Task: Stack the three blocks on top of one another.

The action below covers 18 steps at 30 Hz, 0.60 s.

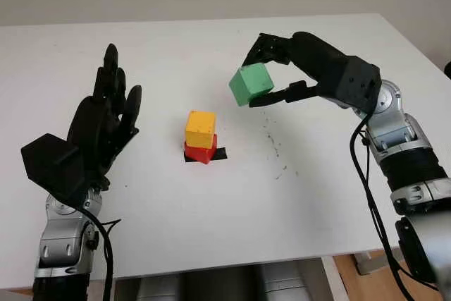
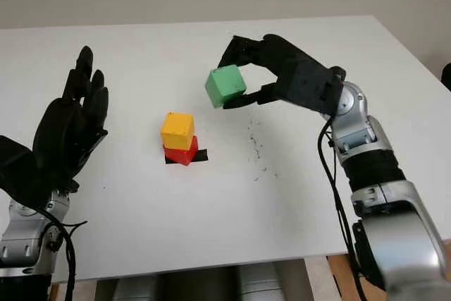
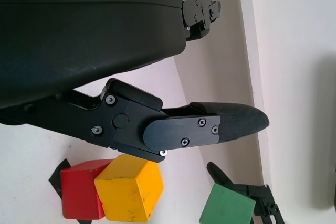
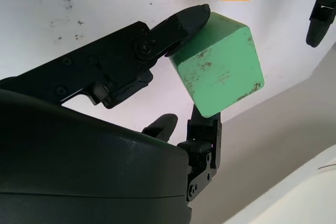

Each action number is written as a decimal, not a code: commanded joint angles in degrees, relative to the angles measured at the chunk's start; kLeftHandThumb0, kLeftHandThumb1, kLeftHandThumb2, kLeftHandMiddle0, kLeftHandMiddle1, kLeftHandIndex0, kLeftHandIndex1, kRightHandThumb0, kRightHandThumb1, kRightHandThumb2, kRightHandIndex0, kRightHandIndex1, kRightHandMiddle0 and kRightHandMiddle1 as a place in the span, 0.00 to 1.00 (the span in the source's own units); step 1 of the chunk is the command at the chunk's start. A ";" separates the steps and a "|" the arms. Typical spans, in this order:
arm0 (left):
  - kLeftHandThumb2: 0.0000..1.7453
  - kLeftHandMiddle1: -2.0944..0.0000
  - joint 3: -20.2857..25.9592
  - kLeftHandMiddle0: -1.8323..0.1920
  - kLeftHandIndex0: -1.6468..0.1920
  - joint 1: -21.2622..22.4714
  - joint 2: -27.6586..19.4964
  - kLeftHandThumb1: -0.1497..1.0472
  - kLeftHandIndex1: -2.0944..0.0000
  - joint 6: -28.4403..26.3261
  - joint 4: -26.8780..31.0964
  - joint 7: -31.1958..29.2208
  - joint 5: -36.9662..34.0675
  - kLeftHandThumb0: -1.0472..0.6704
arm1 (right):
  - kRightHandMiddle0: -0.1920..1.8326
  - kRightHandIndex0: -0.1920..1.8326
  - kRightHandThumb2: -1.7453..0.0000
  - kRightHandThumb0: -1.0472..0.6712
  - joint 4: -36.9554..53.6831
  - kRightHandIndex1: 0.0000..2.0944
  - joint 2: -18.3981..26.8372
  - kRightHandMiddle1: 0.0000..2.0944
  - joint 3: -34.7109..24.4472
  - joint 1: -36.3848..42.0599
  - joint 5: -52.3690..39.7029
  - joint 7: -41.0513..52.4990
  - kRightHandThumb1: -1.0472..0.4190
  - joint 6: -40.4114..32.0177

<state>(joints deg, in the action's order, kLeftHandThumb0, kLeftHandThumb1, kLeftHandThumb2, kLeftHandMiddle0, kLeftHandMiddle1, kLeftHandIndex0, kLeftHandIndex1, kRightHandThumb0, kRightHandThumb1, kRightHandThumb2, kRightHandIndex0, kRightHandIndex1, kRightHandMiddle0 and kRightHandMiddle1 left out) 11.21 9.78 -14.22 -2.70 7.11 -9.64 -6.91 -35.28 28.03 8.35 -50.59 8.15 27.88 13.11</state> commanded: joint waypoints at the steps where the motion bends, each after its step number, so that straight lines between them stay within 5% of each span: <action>1: 0.28 0.99 0.00 1.00 0.99 -0.46 -0.04 1.00 0.98 -0.11 0.67 0.04 -0.23 0.17 | 0.29 0.22 0.97 0.34 1.15 0.20 -0.86 0.75 -1.25 -3.19 -1.71 1.76 0.10 -2.59; 11: 0.31 0.99 0.18 1.00 0.99 -0.79 -0.51 1.00 0.98 0.58 0.98 0.27 0.49 0.16 | 0.26 0.20 0.97 0.34 -1.65 0.14 -4.56 0.80 1.76 -11.82 -1.29 10.10 0.09 -13.75; 18: 0.33 0.99 0.13 1.00 1.00 -1.44 -0.61 1.00 0.98 0.01 2.02 0.94 1.14 0.15 | 0.29 0.26 0.97 0.36 -4.74 0.12 -7.19 0.77 3.64 -14.06 0.42 11.50 0.11 -12.12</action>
<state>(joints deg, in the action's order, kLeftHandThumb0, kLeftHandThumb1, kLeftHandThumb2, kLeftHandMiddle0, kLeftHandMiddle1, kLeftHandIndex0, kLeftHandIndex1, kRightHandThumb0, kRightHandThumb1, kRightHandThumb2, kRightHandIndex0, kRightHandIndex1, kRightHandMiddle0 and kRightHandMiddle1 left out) 11.35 8.68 -14.45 -2.65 7.75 -8.90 -5.99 -39.35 21.46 11.76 -62.67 8.64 39.09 0.31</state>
